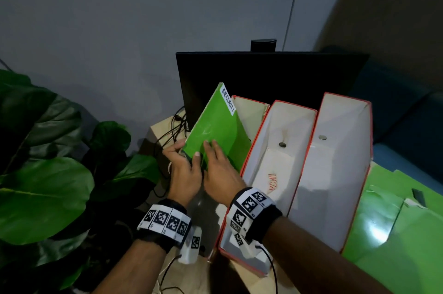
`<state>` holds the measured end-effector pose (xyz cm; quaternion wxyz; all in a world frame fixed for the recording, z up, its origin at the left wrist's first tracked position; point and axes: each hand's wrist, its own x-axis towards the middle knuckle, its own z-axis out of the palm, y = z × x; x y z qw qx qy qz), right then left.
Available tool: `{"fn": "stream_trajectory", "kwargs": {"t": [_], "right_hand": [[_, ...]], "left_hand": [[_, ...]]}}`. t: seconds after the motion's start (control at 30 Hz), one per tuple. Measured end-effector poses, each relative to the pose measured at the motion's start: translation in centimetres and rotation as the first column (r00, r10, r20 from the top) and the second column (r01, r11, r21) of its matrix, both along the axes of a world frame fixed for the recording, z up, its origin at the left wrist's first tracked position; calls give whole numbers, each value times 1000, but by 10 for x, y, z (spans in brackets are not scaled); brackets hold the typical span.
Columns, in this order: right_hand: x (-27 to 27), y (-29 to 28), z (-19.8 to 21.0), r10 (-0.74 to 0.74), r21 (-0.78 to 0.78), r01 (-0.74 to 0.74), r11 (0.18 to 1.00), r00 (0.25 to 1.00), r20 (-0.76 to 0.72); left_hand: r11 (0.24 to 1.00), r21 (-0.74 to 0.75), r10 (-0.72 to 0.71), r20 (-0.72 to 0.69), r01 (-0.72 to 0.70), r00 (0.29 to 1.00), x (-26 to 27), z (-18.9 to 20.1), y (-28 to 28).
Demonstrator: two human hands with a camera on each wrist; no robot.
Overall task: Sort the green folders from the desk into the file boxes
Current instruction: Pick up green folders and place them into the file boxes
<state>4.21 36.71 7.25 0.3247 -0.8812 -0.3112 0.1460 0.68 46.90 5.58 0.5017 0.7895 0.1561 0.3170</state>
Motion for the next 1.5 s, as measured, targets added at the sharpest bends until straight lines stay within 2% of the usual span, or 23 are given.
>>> {"fn": "stream_trajectory", "kwargs": {"t": [0.1, 0.17, 0.27, 0.37, 0.43, 0.53, 0.7, 0.83, 1.0, 1.07, 1.2, 1.33, 1.43, 1.5], "right_hand": [[-2, 1, -5, 57, -190, -43, 981, 996, 70], [-3, 1, -7, 92, -249, -57, 967, 987, 131], [-5, -4, -2, 146, -247, -93, 965, 967, 209], [-2, -20, 14, 135, -143, -93, 985, 938, 319], [5, -38, 27, 71, -57, -54, 997, 929, 363], [21, -73, 41, -94, 45, 83, 995, 927, 362], [42, -150, 49, -312, 54, 313, 948, 885, 344], [43, -221, 46, -463, 30, 479, 877, 829, 312], [16, -310, 21, -632, 126, 635, 762, 688, 356], [4, -346, 11, -671, 58, 697, 715, 661, 334], [-28, -414, -5, -767, -87, 805, 586, 587, 258], [-66, -463, -30, -831, -213, 846, 489, 526, 179], [-95, -491, -50, -861, -310, 841, 443, 495, 113], [-117, -503, -65, -860, -387, 811, 439, 504, 80]], "left_hand": [[985, 156, 76, -5, -74, 997, 1, 1, 2], [962, 251, 116, -36, -103, 993, 2, 3, 10], [902, 420, 180, -153, -101, 972, 3, 10, 19], [870, 477, 196, -111, -120, 974, 2, 29, 7], [876, 475, 121, -57, -80, 991, 4, 43, -13], [903, 423, -66, -37, 76, 997, 15, 56, -51], [874, 357, -330, -64, 331, 942, 33, 58, -119], [814, 319, -498, -48, 486, 866, 37, 55, -182], [682, 288, -695, -27, 672, 718, 28, 42, -270], [628, 271, -747, -52, 730, 662, 24, 33, -303], [508, 245, -809, -193, 826, 555, 13, 7, -360], [401, 204, -814, -369, 893, 449, 3, -24, -401], [383, 124, -739, -553, 916, 384, 0, -53, -421], [416, 63, -640, -689, 907, 341, -1, -72, -426]]}}
